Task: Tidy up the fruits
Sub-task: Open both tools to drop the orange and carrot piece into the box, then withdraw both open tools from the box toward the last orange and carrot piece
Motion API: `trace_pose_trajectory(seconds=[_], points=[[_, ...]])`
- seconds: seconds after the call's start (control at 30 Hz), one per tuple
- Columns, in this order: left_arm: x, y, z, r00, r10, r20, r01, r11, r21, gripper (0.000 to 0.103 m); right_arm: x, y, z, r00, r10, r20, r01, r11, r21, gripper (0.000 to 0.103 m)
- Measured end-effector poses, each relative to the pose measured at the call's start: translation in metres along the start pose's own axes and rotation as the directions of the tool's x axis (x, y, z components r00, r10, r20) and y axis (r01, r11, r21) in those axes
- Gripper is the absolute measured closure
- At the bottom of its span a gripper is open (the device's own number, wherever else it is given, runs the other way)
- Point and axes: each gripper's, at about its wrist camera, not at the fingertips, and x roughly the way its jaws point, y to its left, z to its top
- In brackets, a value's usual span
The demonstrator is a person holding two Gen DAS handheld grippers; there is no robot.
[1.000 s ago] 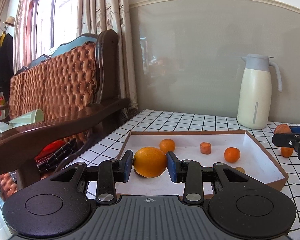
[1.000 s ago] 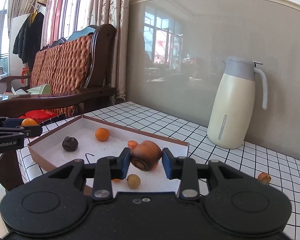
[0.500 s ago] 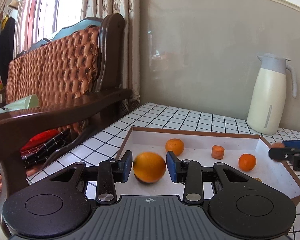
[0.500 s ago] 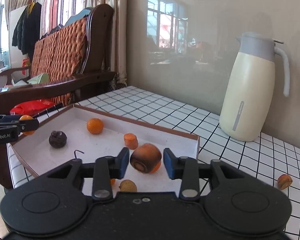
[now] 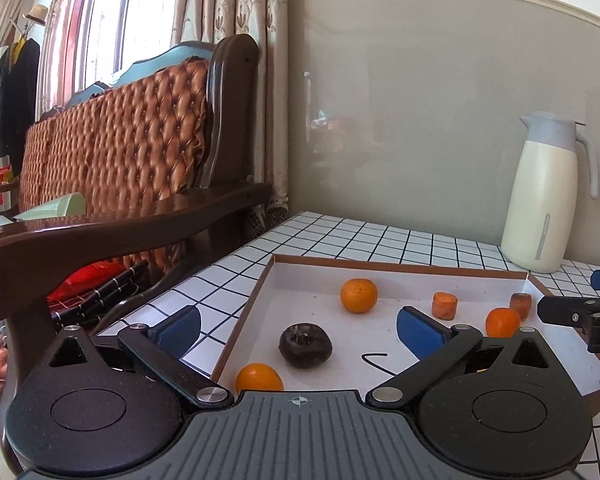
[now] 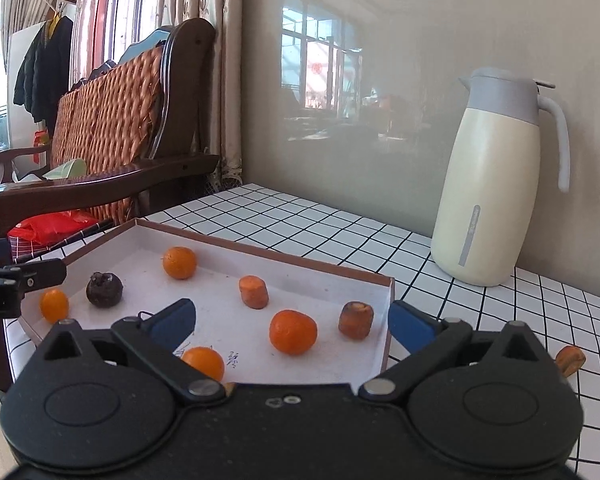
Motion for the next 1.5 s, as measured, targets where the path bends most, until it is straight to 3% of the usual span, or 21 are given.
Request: trace_pose_trajectory(seconds=[0.4, 0.53, 0.9, 1.13, 1.4, 1.5], points=[[-0.021, -0.017, 0.004, 0.998, 0.024, 0.056, -0.027, 0.998, 0.062, 0.0, -0.017, -0.006, -0.002, 1.0, -0.008, 0.025, 0.007, 1.0, 0.008, 0.006], [-0.024, -0.031, 0.004, 0.998, 0.048, 0.041, -0.052, 0.993, 0.103, 0.0, -0.03, -0.011, -0.002, 0.999, -0.024, 0.042, 0.024, 1.0, 0.01, 0.006], [-0.052, -0.059, 0.005, 0.999, 0.018, 0.03, -0.022, 0.99, 0.14, 0.0, -0.066, -0.026, -0.008, 0.997, -0.059, 0.055, 0.058, 0.998, 0.013, 0.006], [-0.073, -0.062, -0.005, 1.0, -0.014, -0.002, 0.014, 0.992, 0.127, 0.0, -0.085, -0.029, -0.017, 0.996, -0.068, 0.055, 0.066, 0.997, 0.027, 0.006], [-0.087, -0.053, -0.006, 1.0, -0.001, 0.014, 0.001, 1.0, 0.02, 0.0, -0.106, -0.028, -0.028, 0.996, -0.068, 0.059, 0.065, 0.997, 0.05, 0.006], [-0.092, -0.053, -0.007, 0.999, -0.035, 0.021, 0.035, 0.999, -0.01, 0.0, -0.117, -0.025, -0.032, 0.993, -0.091, 0.073, 0.089, 0.995, 0.034, 0.006]])
